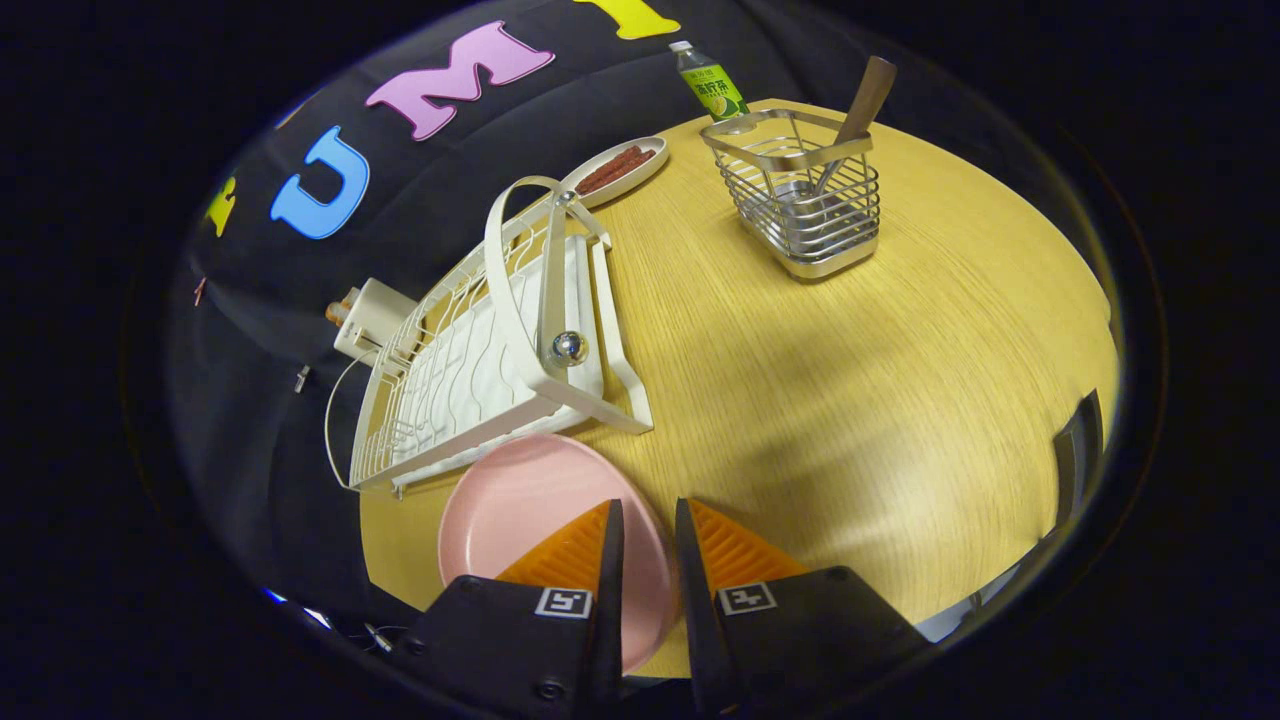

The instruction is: Take the plate from the dish rack, then take the spoon from the basket and place it into the plate.

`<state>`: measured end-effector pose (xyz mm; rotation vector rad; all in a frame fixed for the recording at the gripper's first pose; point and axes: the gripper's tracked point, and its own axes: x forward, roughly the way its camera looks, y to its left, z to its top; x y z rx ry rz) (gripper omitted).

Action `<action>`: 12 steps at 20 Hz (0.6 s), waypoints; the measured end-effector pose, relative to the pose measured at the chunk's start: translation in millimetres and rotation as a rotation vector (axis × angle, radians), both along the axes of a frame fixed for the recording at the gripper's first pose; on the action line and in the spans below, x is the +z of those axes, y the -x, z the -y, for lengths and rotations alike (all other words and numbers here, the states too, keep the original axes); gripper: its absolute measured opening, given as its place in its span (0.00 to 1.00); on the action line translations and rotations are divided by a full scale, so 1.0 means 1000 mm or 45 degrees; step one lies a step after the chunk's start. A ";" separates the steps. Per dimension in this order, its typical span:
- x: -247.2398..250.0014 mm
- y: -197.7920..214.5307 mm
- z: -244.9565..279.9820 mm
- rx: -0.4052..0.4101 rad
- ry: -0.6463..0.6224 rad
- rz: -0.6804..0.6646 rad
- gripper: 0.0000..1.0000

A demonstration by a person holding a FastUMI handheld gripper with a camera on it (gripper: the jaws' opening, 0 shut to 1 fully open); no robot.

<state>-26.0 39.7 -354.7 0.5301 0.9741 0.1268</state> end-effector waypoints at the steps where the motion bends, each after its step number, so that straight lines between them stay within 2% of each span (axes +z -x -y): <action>1: 0.003 0.002 0.004 0.019 0.021 0.011 0.37; 2: 0.007 0.003 0.010 0.033 0.038 0.028 0.44; 3: 0.015 0.005 0.017 0.044 0.050 0.055 0.68; 5: 0.034 0.002 0.040 0.049 0.113 0.131 1.00; 9: 0.085 -0.017 0.100 0.081 0.299 0.381 0.98; 12: 0.126 -0.038 0.132 0.072 0.363 0.562 0.98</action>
